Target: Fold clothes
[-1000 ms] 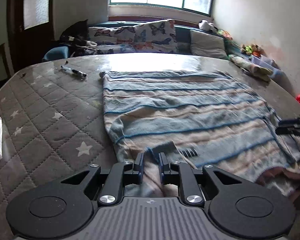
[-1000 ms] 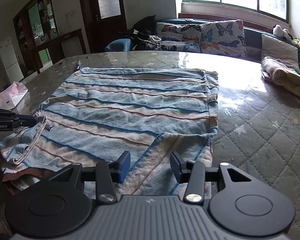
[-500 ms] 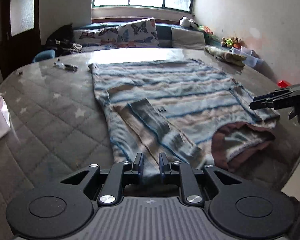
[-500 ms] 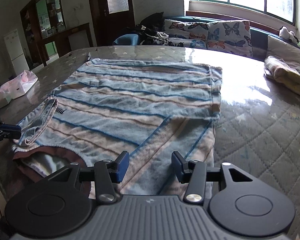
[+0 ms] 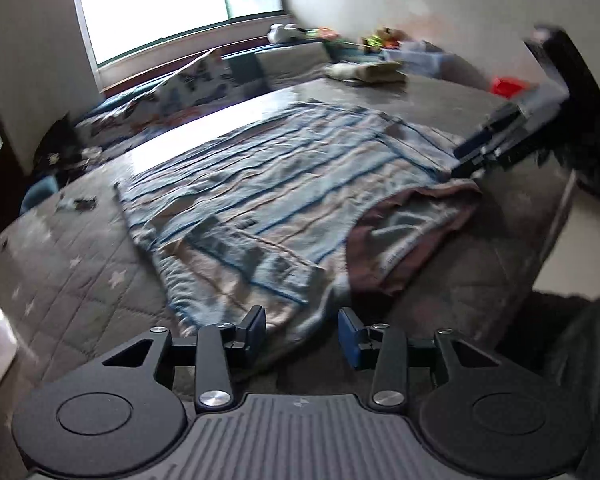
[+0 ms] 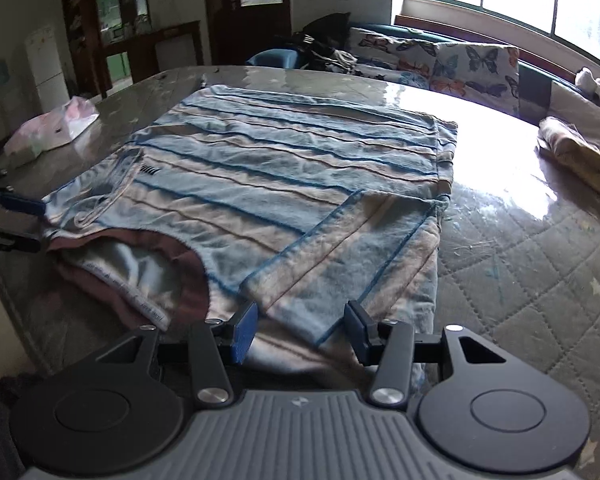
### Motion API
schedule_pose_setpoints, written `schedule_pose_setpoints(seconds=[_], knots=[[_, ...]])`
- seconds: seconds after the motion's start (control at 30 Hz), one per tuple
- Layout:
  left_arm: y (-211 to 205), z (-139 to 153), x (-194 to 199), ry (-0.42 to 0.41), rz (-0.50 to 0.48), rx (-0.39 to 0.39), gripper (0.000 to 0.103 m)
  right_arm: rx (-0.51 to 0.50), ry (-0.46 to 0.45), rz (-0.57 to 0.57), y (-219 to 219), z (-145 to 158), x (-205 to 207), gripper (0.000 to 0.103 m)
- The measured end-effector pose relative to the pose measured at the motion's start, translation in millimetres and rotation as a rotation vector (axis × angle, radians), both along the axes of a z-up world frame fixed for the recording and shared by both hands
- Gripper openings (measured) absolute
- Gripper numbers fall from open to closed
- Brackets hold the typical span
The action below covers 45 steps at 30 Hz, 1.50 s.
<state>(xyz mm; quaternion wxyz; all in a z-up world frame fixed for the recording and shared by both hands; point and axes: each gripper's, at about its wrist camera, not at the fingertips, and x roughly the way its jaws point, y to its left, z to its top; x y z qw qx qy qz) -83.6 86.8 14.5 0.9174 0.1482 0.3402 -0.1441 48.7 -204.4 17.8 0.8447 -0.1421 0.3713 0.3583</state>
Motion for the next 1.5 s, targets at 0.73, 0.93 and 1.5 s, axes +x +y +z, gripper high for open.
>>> schedule_pose_setpoints(seconds=[0.73,0.93,1.5], knots=[[-0.3,18.7,47.3,-0.088,0.038,-0.118,0.018,-0.134,-0.169,0.221,10.7,-2.6,-22.8,0.061],[12.4,23.9,82.3,-0.060,0.081,-0.178,0.018,-0.108,-0.156,0.197,6.3,-2.4,-10.9,0.048],[0.7,-7.4,28.9,-0.038,0.064,0.000,0.049,0.125,-0.053,0.044,5.3,37.3,39.5,0.010]])
